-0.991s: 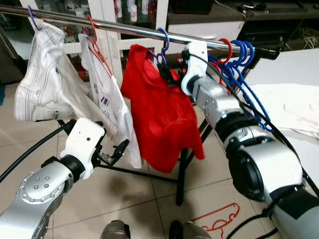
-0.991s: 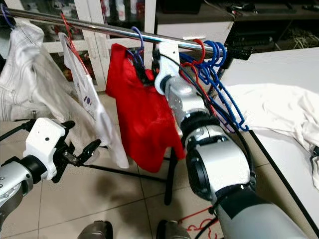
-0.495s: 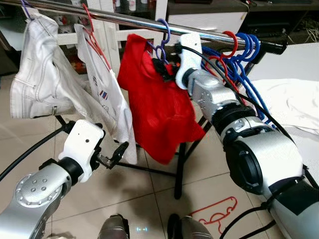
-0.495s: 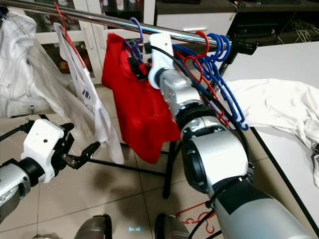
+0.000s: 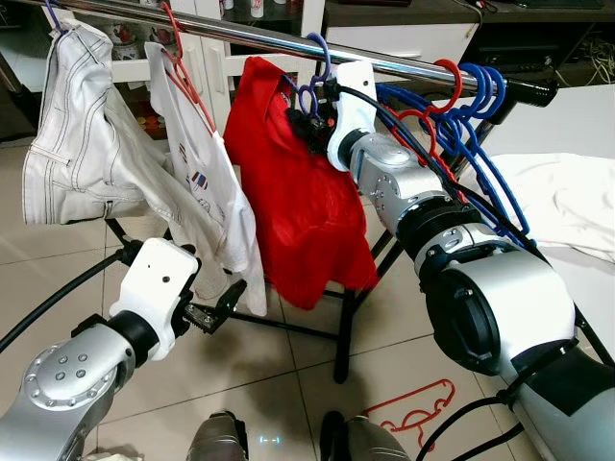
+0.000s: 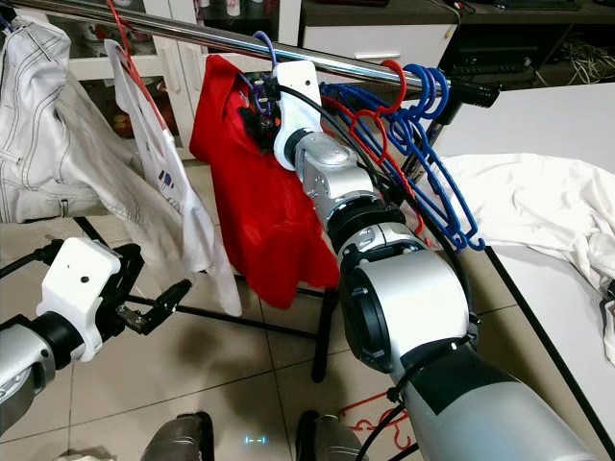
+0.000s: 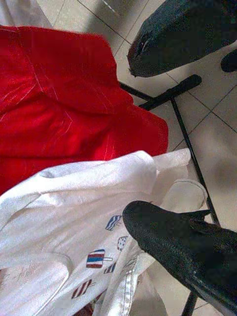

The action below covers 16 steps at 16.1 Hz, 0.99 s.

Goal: Hang hanger

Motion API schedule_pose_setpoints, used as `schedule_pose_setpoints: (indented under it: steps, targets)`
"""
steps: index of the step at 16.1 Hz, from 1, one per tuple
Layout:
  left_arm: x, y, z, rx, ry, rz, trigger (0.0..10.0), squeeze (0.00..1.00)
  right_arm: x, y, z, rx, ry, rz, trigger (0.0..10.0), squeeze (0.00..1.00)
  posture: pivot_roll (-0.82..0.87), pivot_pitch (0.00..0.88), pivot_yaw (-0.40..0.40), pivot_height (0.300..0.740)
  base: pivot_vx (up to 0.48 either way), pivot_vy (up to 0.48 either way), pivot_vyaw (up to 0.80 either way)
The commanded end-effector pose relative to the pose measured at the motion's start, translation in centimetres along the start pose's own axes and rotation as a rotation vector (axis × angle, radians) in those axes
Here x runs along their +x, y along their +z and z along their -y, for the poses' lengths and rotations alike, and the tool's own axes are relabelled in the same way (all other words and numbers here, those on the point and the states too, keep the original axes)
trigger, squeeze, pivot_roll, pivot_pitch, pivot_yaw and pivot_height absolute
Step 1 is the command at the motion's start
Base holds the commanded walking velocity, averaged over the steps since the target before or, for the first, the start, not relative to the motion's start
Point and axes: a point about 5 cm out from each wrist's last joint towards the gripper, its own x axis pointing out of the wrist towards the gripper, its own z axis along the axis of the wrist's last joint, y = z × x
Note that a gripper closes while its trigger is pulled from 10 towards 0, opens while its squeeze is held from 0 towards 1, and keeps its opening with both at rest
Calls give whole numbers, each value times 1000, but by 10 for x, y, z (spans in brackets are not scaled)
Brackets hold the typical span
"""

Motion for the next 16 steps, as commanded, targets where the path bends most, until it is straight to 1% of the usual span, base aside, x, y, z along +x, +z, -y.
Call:
schedule_pose_setpoints:
  steps: [1,3,6,16]
  targets:
    - [-4,2,2,13,-5,3,10000,0,1,6,-1,0,-3,9,0,0,282,231,-115,740,0,0,0]
    - [-4,2,2,13,-5,3,10000,0,1,6,-1,0,-3,9,0,0,282,231,-115,740,0,0,0]
    - [-9,2,4,16,-7,-14,10000,0,2,8,-3,56,-29,16,0,0,291,247,-115,740,0,0,0]
    - [-10,3,4,18,-11,-20,10000,0,3,9,-4,73,-43,22,0,0,293,253,-116,740,0,0,0]
